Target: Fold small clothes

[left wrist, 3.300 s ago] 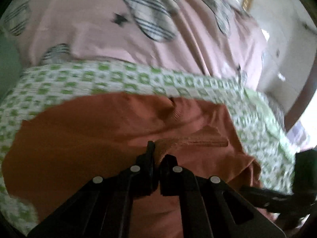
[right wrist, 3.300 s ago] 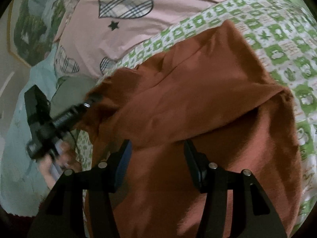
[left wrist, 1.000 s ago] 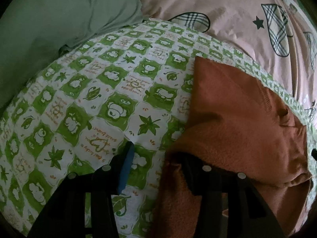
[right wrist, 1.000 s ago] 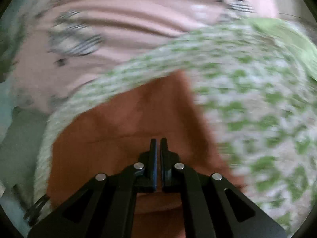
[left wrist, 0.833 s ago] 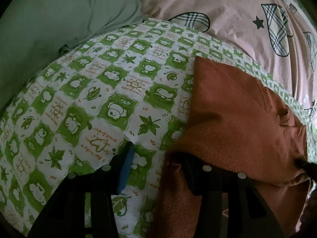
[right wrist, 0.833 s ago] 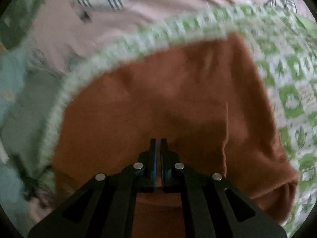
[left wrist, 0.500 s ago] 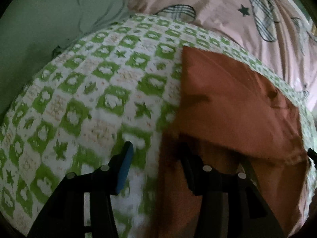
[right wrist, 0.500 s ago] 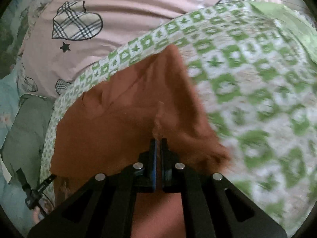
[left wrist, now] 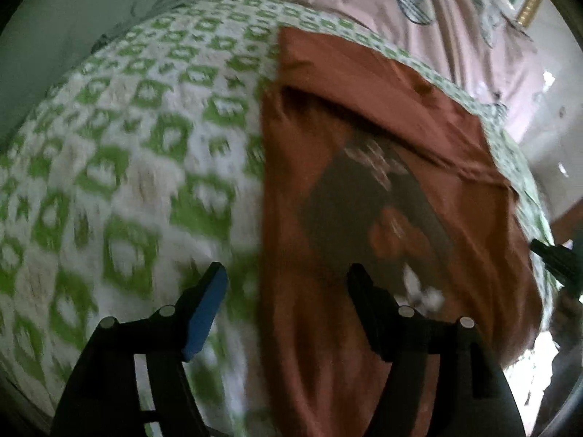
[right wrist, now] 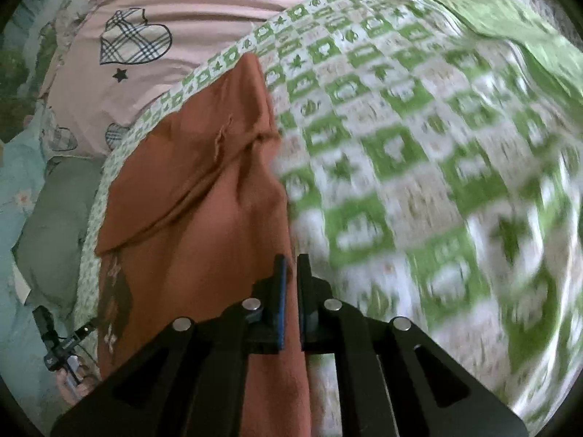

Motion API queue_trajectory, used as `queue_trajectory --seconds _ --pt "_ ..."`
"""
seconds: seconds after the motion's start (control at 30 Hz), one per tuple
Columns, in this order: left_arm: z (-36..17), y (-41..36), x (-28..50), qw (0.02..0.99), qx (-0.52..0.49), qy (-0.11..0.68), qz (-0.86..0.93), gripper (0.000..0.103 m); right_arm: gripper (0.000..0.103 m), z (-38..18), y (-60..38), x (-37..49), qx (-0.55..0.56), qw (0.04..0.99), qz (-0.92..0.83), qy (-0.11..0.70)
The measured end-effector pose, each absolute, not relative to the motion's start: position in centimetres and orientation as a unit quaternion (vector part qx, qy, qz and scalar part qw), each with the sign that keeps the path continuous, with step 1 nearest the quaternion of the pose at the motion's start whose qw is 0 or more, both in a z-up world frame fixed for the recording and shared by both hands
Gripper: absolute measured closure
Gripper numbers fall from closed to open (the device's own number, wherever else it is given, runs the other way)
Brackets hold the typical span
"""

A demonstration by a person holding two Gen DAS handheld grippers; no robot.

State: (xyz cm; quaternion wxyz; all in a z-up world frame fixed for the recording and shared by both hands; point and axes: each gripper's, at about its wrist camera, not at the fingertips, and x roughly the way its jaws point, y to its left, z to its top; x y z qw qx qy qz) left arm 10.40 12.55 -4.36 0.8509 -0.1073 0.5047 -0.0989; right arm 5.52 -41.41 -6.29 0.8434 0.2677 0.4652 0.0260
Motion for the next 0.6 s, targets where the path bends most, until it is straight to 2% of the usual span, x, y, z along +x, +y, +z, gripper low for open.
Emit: queue_trajectory --seconds 0.03,0.1,0.13,0.17,0.37,0.53,0.6 --pt "-4.4 12.4 9.6 0.85 -0.107 0.505 -0.106 0.032 0.091 -6.4 -41.3 4.8 0.271 0.842 0.032 0.466" --pt "-4.6 12.2 7.9 0.849 -0.102 0.505 -0.117 0.031 0.066 -6.4 -41.0 3.4 0.277 0.841 0.043 0.463" --pt "-4.6 12.2 7.1 0.849 -0.099 0.505 -0.122 0.031 0.042 -6.3 -40.8 2.6 0.28 0.842 0.052 0.458" --pt "-4.6 12.0 6.1 0.85 -0.095 0.502 -0.126 0.03 0.033 -6.1 -40.5 1.7 0.281 0.845 0.064 0.45" --pt "-5.0 11.2 1.2 0.843 -0.089 0.506 -0.162 0.028 0.033 -6.5 -39.0 -2.2 0.269 0.834 0.114 0.469" --pt "-5.2 11.2 -1.4 0.84 -0.105 0.492 -0.202 0.029 0.033 -7.3 -38.1 -4.6 0.29 0.823 0.184 0.453" --pt "-5.4 11.6 -1.8 0.833 -0.131 0.49 -0.219 0.037 0.033 -7.7 -37.8 -5.2 0.298 0.819 0.201 0.447"
